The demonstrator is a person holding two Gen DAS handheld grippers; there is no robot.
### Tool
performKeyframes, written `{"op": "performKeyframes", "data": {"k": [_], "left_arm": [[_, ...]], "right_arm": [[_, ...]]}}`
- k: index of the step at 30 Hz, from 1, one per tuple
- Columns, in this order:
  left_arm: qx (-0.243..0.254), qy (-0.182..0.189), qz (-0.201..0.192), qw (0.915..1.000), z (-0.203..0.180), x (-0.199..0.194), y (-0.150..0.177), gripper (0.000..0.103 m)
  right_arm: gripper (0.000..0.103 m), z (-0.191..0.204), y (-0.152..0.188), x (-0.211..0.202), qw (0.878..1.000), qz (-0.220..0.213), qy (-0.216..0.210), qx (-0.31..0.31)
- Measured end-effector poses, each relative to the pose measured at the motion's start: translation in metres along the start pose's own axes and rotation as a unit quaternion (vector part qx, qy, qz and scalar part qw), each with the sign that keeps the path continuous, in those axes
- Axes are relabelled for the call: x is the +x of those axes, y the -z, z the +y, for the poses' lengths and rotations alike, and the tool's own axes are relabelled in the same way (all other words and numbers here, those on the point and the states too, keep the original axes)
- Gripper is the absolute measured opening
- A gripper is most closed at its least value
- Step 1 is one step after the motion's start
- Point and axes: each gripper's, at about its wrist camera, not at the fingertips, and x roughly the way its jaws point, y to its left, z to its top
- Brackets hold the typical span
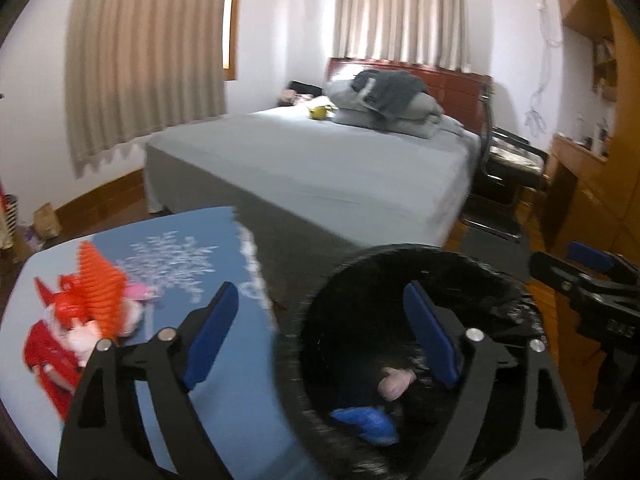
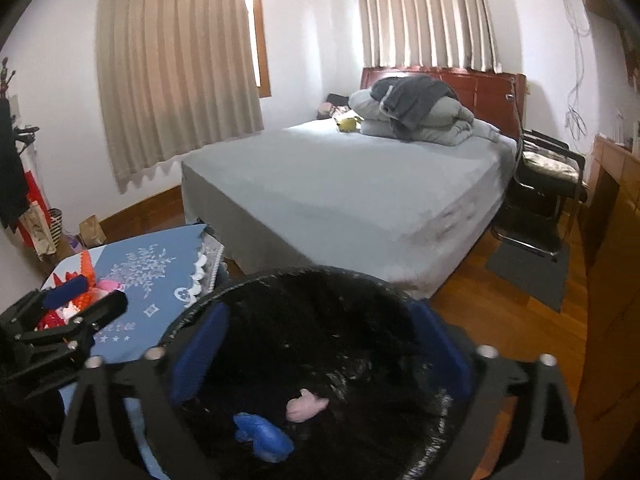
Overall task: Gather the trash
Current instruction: 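Move both tools back over the pile on the table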
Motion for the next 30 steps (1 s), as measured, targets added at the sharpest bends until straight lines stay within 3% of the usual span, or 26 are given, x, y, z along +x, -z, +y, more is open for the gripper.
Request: {"op": "performKeyframes", "data": {"k": [8,18,24,30], "left_arm": [[-0.034,-0.099,-0.011,0.9944,0.069,-0.025,0.002,0.087],[-0.084,-0.227,-0.003,0.9701,0.171,-0.047,0.017,0.087],[-0.116,-0.275,0.007,0.9546,0.227,-0.045,0.03,0.087],[-0.136,-0.281,0.031,0.9495,0.261,-0.03,0.044,0.083]], "right_arm": [[0.097,0.057,-0.001,0.018,0.998,0.004,-0.059,-0.022],[0.097,0.153,-0.004,0.052,0.989,0.007,-0.132,-0.063],[0.097,0.197,0.005,0.074,0.984,0.02,-0.156,-0.089],[0.097,0.232,0.01,0.095,0.979,0.031,-0.175,-0.099]]}}
